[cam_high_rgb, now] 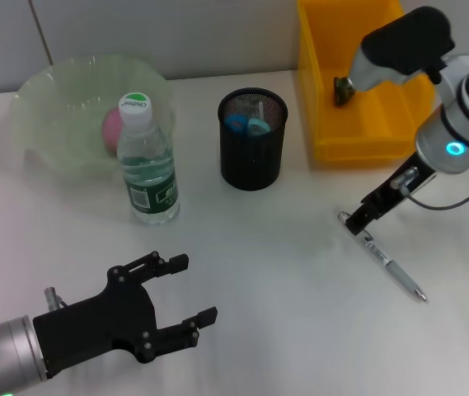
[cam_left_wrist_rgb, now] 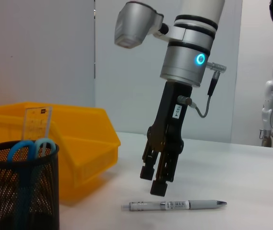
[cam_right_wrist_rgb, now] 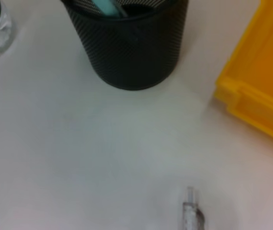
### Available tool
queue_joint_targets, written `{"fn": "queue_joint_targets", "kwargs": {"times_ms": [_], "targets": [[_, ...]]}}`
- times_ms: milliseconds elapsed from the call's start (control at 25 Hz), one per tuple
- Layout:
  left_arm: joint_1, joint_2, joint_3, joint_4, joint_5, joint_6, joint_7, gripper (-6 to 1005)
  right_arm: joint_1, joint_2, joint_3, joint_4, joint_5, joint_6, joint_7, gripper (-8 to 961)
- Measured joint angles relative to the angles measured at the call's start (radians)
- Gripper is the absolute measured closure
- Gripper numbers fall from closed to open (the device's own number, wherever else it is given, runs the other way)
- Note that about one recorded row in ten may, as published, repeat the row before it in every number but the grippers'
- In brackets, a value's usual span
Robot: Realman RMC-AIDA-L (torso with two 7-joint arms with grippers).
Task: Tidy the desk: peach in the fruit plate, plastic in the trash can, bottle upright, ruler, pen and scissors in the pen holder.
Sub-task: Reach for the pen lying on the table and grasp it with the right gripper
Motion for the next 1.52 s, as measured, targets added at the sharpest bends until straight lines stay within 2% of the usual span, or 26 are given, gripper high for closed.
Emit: {"fn": "queue_joint_targets", "kwargs": {"times_ms": [280, 1080, 1520], "targets": [[0.0, 0.001, 0.0, -0.002, 0.0, 0.0, 0.001, 202, 0.029, 0.001, 0.005, 0.084, 0.007, 0.045, 0.002, 200], [-0.001, 0.001, 0.0, -0.007, 0.0, 0.003, 0.012, 201, 0.06, 0.0, 0.006, 0.142, 0.007, 0.079, 0.012, 208], [0.0, 0.0, 0.0, -0.007, 0.0, 0.003, 0.012, 202, 0.072, -0.001, 0.007, 0.178, 0.007, 0.08, 0.012, 430]]}}
